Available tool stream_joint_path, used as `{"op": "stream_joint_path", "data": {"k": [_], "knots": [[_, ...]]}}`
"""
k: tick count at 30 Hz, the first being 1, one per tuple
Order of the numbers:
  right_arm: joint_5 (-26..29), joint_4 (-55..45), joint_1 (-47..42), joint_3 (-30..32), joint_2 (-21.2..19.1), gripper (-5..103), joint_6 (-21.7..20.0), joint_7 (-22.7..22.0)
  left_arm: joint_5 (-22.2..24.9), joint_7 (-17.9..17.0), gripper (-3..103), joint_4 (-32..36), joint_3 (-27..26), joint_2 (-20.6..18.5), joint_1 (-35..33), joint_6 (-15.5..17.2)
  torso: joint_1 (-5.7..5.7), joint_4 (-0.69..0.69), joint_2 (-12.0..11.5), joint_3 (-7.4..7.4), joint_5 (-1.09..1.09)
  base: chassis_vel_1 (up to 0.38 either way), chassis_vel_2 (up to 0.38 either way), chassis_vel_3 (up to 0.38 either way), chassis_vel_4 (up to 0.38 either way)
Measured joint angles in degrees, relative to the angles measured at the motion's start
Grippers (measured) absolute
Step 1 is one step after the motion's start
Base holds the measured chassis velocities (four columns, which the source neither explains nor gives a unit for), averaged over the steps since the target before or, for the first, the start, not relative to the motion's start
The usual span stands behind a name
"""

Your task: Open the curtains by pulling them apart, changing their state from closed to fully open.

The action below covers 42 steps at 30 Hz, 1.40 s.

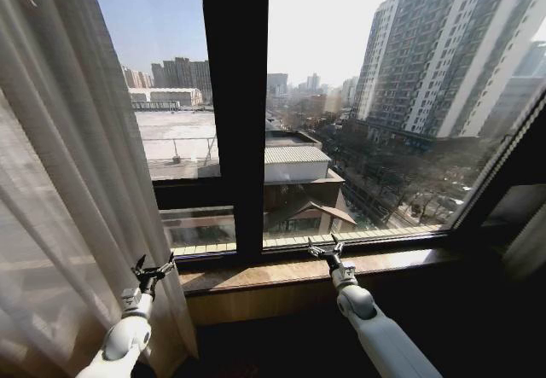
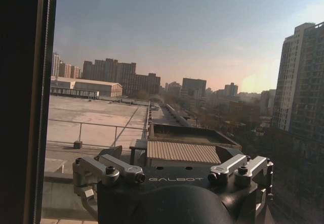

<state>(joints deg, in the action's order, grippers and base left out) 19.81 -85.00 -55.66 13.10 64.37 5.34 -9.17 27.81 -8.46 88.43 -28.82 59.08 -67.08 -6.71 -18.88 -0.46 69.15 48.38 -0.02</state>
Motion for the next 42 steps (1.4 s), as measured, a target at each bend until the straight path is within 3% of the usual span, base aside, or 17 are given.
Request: {"op": "stream_joint_path", "data": {"k": [2,4,6,7,10,15,17,21,25,26,28,31,42], "knots": [[0.0,0.0,0.0,0.0,0.0,100,0.0,0.0,0.2,0.9,100,-1.0,0.3,-0.4,1.2,0.0,0.00,0.00,0.0,0.00,0.02,0.000,0.000,0.000,0.000],[0.0,0.0,0.0,0.0,0.0,100,0.0,0.0,0.3,2.7,90,-2.3,0.5,-0.7,2.9,-0.5,0.01,-0.02,0.0,0.00,0.02,0.000,0.000,0.000,0.000],[0.0,0.0,0.0,0.0,0.0,100,0.0,0.0,0.4,3.3,90,-2.8,0.5,-0.8,3.3,-1.2,0.01,-0.01,0.0,-0.01,0.01,0.000,0.000,0.000,0.000],[0.0,0.0,0.0,0.0,0.0,100,0.0,0.0,0.4,3.8,80,-3.1,0.5,-0.8,3.5,-1.8,0.01,-0.01,0.0,0.00,0.01,0.000,0.000,0.000,0.000],[0.0,0.0,0.0,0.0,0.0,100,0.0,0.0,0.3,3.3,74,-3.4,0.2,-0.2,3.3,-2.2,0.01,0.00,0.0,0.00,0.01,0.000,0.000,0.000,0.000],[0.0,0.0,0.0,0.0,0.0,100,0.0,0.0,0.2,2.2,46,-3.5,-0.8,1.0,1.7,-3.2,0.01,0.00,0.0,-0.01,0.00,0.000,0.000,0.000,0.000],[0.0,0.0,0.0,0.0,0.0,100,0.0,0.0,0.2,2.0,46,-3.5,-1.0,1.0,1.7,-3.3,0.01,0.00,0.0,-0.01,0.00,0.000,0.000,0.000,0.000],[0.0,0.0,0.0,0.0,0.0,100,0.0,0.0,0.2,1.4,25,-3.7,-1.4,1.0,1.6,-3.8,0.00,0.00,0.0,0.00,0.01,0.000,0.000,0.000,0.000],[0.0,0.0,0.0,0.0,0.0,100,0.0,0.0,0.1,1.3,20,-4.0,-1.5,0.9,1.6,-4.0,0.00,0.00,0.0,-0.01,0.00,0.000,0.000,0.000,0.000],[0.0,0.0,0.0,0.0,0.0,100,0.0,0.0,0.1,1.2,8,-4.1,-1.6,0.9,1.6,-4.2,0.01,0.00,0.0,0.00,0.00,0.000,0.000,0.000,0.000],[0.0,0.0,0.0,0.0,0.0,100,0.0,0.0,0.1,1.1,8,-4.2,-1.6,0.9,1.6,-4.3,0.01,0.00,0.0,-0.01,0.00,0.000,0.000,0.000,0.000],[0.0,0.0,0.0,0.0,0.0,100,0.0,0.0,0.1,0.9,1,-4.3,-1.9,0.9,1.6,-4.5,0.01,0.00,0.0,-0.01,0.00,0.000,0.000,0.000,0.000],[0.0,0.0,0.0,0.0,0.0,100,0.0,0.0,-0.1,-0.3,0,-4.4,-2.9,0.7,0.9,-4.8,0.01,-0.01,0.0,-0.01,0.01,0.000,0.000,0.000,0.000]]}}
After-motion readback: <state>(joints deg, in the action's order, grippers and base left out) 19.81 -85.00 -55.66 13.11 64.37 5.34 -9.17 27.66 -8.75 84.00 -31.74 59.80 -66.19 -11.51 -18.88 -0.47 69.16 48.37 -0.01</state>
